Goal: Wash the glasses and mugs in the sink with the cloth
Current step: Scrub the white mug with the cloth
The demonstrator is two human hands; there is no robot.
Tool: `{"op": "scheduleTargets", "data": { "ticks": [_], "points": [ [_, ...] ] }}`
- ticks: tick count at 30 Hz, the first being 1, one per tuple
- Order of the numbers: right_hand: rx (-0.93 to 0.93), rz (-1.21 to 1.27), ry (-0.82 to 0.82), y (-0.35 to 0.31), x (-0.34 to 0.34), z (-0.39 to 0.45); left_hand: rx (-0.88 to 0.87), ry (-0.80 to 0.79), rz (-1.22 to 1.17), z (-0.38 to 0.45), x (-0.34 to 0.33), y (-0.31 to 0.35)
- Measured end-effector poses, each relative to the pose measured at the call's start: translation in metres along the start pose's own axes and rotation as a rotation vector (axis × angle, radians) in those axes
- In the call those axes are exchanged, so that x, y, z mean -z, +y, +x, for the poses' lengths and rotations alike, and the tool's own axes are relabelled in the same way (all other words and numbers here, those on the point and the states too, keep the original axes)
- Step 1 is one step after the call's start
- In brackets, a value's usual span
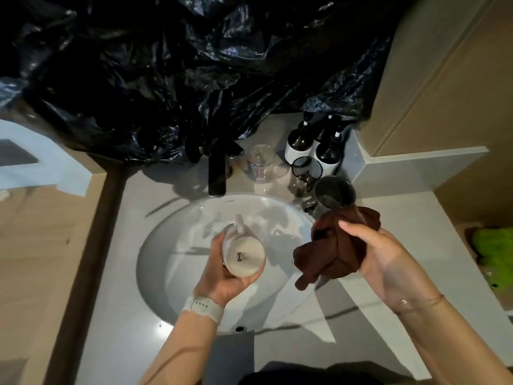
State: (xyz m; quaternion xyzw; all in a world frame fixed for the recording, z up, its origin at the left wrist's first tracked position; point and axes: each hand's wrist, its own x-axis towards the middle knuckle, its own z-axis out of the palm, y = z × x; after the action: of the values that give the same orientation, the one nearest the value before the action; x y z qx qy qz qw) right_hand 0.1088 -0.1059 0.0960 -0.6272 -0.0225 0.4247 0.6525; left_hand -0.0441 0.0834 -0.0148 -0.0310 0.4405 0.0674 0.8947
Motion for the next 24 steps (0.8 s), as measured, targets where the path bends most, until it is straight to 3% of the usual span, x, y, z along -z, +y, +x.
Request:
{"op": "scheduleTargets", "data": {
  "ticks": [3,6,13,16,20,22,24],
  "points": [
    [0.02,0.005,-0.048,0.004,-0.018,0.009,0.156,0.076,-0.236,0.008,0.013,0.016],
    [0.046,0.022,-0.066,0.006,-0.032,0.014,0.135,0.076,-0.199,0.009,0.021,0.023],
    [0.078,0.004,0.025,0.015,-0.042,0.015,-0.342,0.157,0.669,0.006,0.032,0.033],
    [0.133,0.002,0.041,0.027,-0.056,0.02,-0.452,0.131,0.758,-0.009,0.024,0.036],
    [0.08,0.063,-0.112,0.047,-0.096,0.026,-0.643,0.07,0.856,-0.022,0.012,0.031],
    [0.136,-0.109,-0.122,0.062,-0.111,0.024,-0.659,0.048,0.88,-0.025,0.008,0.028],
    [0.35,-0.492,-0.017,0.08,-0.118,0.026,-0.675,0.037,0.88,-0.028,0.006,0.027]
  ]
}}
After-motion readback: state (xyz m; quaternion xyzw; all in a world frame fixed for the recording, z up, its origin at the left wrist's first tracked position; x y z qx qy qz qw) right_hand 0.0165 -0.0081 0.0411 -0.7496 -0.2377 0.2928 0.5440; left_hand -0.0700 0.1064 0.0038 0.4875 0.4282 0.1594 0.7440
